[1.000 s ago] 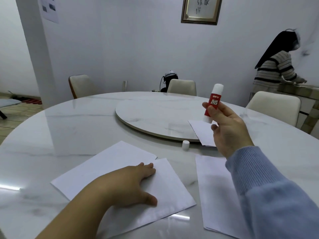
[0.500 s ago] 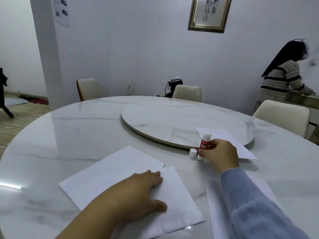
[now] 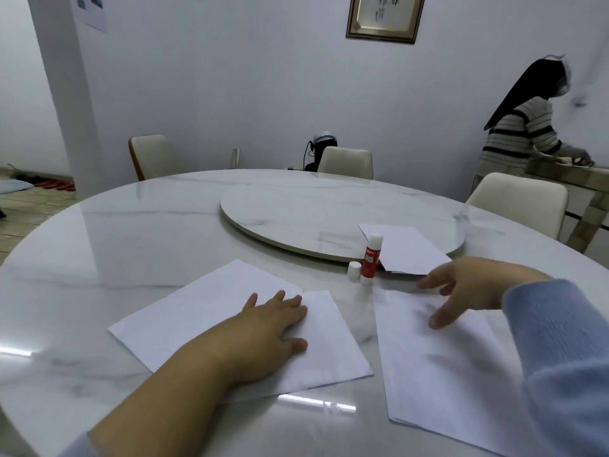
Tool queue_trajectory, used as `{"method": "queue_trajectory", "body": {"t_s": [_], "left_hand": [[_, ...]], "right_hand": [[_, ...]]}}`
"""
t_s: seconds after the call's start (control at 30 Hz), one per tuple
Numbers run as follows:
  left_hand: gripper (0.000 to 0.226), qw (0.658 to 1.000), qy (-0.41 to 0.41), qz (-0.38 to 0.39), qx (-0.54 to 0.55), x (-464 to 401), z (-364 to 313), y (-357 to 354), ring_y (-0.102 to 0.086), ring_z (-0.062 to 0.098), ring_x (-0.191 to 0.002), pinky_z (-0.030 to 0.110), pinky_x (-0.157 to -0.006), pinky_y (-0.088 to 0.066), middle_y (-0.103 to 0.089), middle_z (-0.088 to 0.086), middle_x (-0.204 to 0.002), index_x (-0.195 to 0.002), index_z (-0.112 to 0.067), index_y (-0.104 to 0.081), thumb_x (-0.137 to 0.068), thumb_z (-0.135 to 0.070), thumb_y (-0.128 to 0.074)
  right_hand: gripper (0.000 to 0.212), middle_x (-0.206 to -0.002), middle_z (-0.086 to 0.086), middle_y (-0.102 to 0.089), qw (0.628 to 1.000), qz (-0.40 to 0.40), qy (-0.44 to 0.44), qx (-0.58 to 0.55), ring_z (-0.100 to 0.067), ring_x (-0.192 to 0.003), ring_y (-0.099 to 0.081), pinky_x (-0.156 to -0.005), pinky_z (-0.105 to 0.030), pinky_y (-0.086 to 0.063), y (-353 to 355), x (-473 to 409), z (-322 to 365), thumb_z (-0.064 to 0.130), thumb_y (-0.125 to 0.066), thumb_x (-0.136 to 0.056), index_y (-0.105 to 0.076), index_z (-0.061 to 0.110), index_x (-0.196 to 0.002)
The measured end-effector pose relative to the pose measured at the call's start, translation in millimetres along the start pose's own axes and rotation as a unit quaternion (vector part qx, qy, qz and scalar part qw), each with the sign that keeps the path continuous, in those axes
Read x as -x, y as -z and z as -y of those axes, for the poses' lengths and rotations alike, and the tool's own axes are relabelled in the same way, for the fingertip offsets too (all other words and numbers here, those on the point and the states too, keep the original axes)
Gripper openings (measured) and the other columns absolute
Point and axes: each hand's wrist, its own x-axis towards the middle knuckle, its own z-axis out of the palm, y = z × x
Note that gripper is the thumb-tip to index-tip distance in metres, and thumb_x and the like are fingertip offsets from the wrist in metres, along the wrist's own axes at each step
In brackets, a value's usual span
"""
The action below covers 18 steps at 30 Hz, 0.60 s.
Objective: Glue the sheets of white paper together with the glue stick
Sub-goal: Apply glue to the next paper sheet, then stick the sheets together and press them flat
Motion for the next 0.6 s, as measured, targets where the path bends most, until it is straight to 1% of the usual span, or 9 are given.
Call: {"method": "queue_trajectory", "body": {"t_s": [0.07, 0.13, 0.23, 0.33, 0.37, 0.43, 0.5, 0.53, 0.6], "left_hand": [[0.053, 1.000, -0.003, -0.011, 0.001, -3, 2, -3, 0.007, 0.001, -0.144, 0.030, -0.118, 0.009, -0.003, -0.015, -0.158, -0.148, -0.030, -0.018, -0.098, -0.036, -0.034], [0.050, 0.999, -0.007, -0.028, 0.021, -4, 2, -5, 0.005, 0.001, -0.145, 0.029, -0.118, 0.007, -0.005, -0.014, -0.158, -0.147, -0.028, -0.022, -0.099, -0.034, -0.033], [0.050, 0.996, -0.018, -0.067, 0.059, -2, 0, -7, 0.003, -0.001, -0.144, 0.026, -0.118, 0.006, -0.009, -0.016, -0.158, -0.146, -0.028, -0.025, -0.098, -0.034, -0.036], [0.048, 0.990, -0.028, -0.103, 0.093, 2, -2, -7, 0.000, -0.004, -0.142, 0.023, -0.117, 0.005, -0.015, -0.017, -0.156, -0.144, -0.029, -0.030, -0.097, -0.033, -0.041], [0.047, 0.987, -0.030, -0.115, 0.105, 4, -2, -7, -0.001, -0.007, -0.141, 0.021, -0.116, 0.004, -0.017, -0.018, -0.155, -0.143, -0.030, -0.032, -0.097, -0.032, -0.042], [0.044, 0.983, -0.031, -0.130, 0.127, 7, -4, -5, -0.003, -0.012, -0.136, 0.018, -0.115, 0.003, -0.021, -0.020, -0.154, -0.140, -0.032, -0.035, -0.097, -0.031, -0.043], [0.043, 0.980, -0.029, -0.139, 0.137, 10, -8, -5, -0.006, -0.010, -0.138, 0.017, -0.115, -0.001, -0.024, -0.020, -0.152, -0.138, -0.033, -0.037, -0.096, -0.031, -0.044], [0.042, 0.979, -0.027, -0.146, 0.140, 11, -10, -5, -0.007, -0.008, -0.140, 0.018, -0.115, -0.003, -0.026, -0.021, -0.152, -0.138, -0.034, -0.038, -0.096, -0.031, -0.045], [0.042, 0.976, -0.024, -0.152, 0.155, 14, -14, -7, -0.008, -0.006, -0.141, 0.020, -0.116, -0.007, -0.028, -0.023, -0.150, -0.136, -0.037, -0.039, -0.095, -0.033, -0.046]], "right_hand": [[0.095, -0.129, 0.014, -0.054, 0.993, 0.042, -0.013, 0.106, -0.013, -0.122, -0.052, -0.108, -0.033, -0.036, -9, 7, 0, 0.047, -0.085, -0.056, -0.041, 0.038, -0.140], [0.104, -0.139, 0.012, -0.050, 0.988, 0.035, -0.007, 0.152, -0.014, -0.125, -0.050, -0.108, -0.034, -0.035, -20, 8, -3, 0.049, -0.084, -0.056, -0.032, 0.035, -0.145], [0.109, -0.139, 0.009, -0.052, 0.994, -0.009, 0.012, 0.108, -0.016, -0.124, -0.051, -0.105, -0.030, -0.038, -31, 9, -10, 0.041, -0.087, -0.057, -0.028, 0.030, -0.148], [0.113, -0.139, 0.009, -0.053, 0.996, -0.044, 0.027, 0.069, -0.014, -0.121, -0.054, -0.093, -0.024, -0.040, -35, 14, -12, 0.035, -0.090, -0.055, -0.027, 0.032, -0.148], [0.111, -0.137, 0.008, -0.054, 0.996, -0.050, 0.029, 0.062, -0.015, -0.119, -0.055, -0.089, -0.022, -0.040, -35, 16, -12, 0.033, -0.090, -0.056, -0.027, 0.033, -0.148], [0.105, -0.125, 0.008, -0.060, 0.997, -0.055, 0.036, 0.043, -0.015, -0.107, -0.060, -0.077, -0.018, -0.045, -37, 18, -12, 0.029, -0.089, -0.058, -0.032, 0.033, -0.145], [0.089, -0.110, 0.010, -0.063, 0.997, -0.059, 0.042, 0.021, -0.011, -0.095, -0.062, -0.061, -0.015, -0.045, -38, 20, -13, 0.026, -0.087, -0.062, -0.042, 0.033, -0.139], [0.080, -0.102, 0.013, -0.064, 0.996, -0.071, 0.046, 0.020, -0.009, -0.091, -0.062, -0.060, -0.015, -0.045, -39, 21, -14, 0.025, -0.084, -0.065, -0.046, 0.033, -0.135], [0.062, -0.090, 0.018, -0.063, 0.993, -0.100, 0.053, 0.029, -0.006, -0.087, -0.061, -0.070, -0.017, -0.046, -42, 20, -18, 0.026, -0.080, -0.067, -0.056, 0.035, -0.124]]}}
